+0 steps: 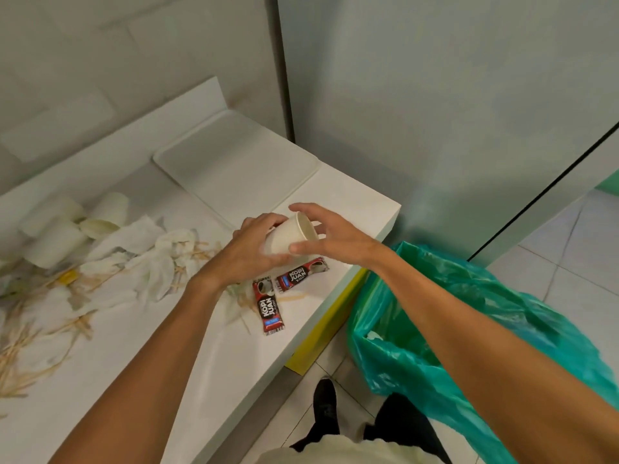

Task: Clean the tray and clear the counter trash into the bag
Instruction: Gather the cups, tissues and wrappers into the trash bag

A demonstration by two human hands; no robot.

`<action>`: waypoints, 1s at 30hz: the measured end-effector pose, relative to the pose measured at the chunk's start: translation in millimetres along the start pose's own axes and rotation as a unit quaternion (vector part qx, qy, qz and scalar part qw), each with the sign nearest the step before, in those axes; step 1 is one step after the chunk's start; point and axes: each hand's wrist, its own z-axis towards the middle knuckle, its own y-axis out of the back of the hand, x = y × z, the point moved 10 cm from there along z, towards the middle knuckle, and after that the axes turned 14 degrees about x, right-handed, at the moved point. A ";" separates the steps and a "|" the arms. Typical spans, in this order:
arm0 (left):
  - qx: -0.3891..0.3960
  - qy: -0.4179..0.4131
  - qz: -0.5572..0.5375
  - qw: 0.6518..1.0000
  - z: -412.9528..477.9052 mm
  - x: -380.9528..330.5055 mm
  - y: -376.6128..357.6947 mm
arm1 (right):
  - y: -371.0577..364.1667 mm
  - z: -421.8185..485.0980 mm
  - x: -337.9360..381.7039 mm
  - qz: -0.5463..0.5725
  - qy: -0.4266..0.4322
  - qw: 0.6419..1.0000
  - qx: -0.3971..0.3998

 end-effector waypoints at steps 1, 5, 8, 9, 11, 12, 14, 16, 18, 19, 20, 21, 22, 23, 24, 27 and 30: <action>-0.004 -0.013 -0.007 1.000 5.1 -6.0 0.5 | 8.0 -4.4 5.5 -0.007 0.008 1.000 -0.020; -0.054 -0.072 -0.006 0.996 37.0 -55.3 -10.1 | 60.9 -53.2 1.6 0.003 0.009 0.993 -0.116; -0.121 -0.108 -0.019 0.987 56.0 -99.2 -30.2 | 114.8 -117.4 -25.2 0.055 -0.005 0.971 -0.233; -0.132 -0.116 -0.026 0.984 61.5 -113.4 -41.3 | 131.7 -144.6 -39.7 0.069 -0.022 0.958 -0.279; -0.119 -0.138 -0.031 0.983 75.1 -139.3 -74.5 | 159.7 -203.0 -73.1 0.075 -0.065 0.926 -0.364; -0.093 -0.147 -0.028 0.984 84.3 -150.6 -100.4 | 170.1 -234.9 -93.2 0.074 -0.089 0.908 -0.401; -0.033 -0.160 -0.007 0.987 95.9 -156.2 -147.9 | 175.9 -275.7 -132.3 0.059 -0.141 0.885 -0.441; 0.050 -0.166 0.025 0.985 107.7 -160.3 -211.8 | 175.2 -314.3 -173.8 0.026 -0.205 0.869 -0.450; 0.146 -0.142 0.059 0.977 112.0 -158.6 -277.0 | 170.3 -341.6 -213.9 -0.004 -0.261 0.864 -0.432; 0.186 -0.129 0.076 0.971 112.0 -156.0 -306.0 | 166.5 -351.0 -231.3 -0.021 -0.285 0.865 -0.413; 0.216 -0.119 0.088 0.965 112.2 -153.1 -332.6 | 162.6 -358.3 -247.2 -0.037 -0.305 0.867 -0.392; 0.240 -0.112 0.098 0.959 112.7 -150.0 -356.1 | 158.8 -363.4 -261.2 -0.049 -0.321 0.869 -0.373; 0.262 -0.107 0.105 0.953 113.8 -146.9 -378.0 | 155.6 -367.5 -277.3 -0.058 -0.331 0.871 -0.358; 0.281 -0.102 0.111 0.948 115.7 -144.0 -398.9 | 153.4 -370.6 -293.8 -0.066 -0.342 0.871 -0.347; 0.297 -0.099 0.119 0.942 118.1 -140.4 -418.0 | 151.2 -371.9 -310.6 -0.075 -0.349 0.871 -0.338; 0.350 -0.095 0.150 0.920 120.9 -130.0 -468.7 | 139.5 -366.2 -358.9 -0.106 -0.368 0.871 -0.306; 0.395 -0.089 0.187 0.895 123.7 -115.6 -510.4 | 124.2 -354.2 -405.9 -0.141 -0.385 0.871 -0.269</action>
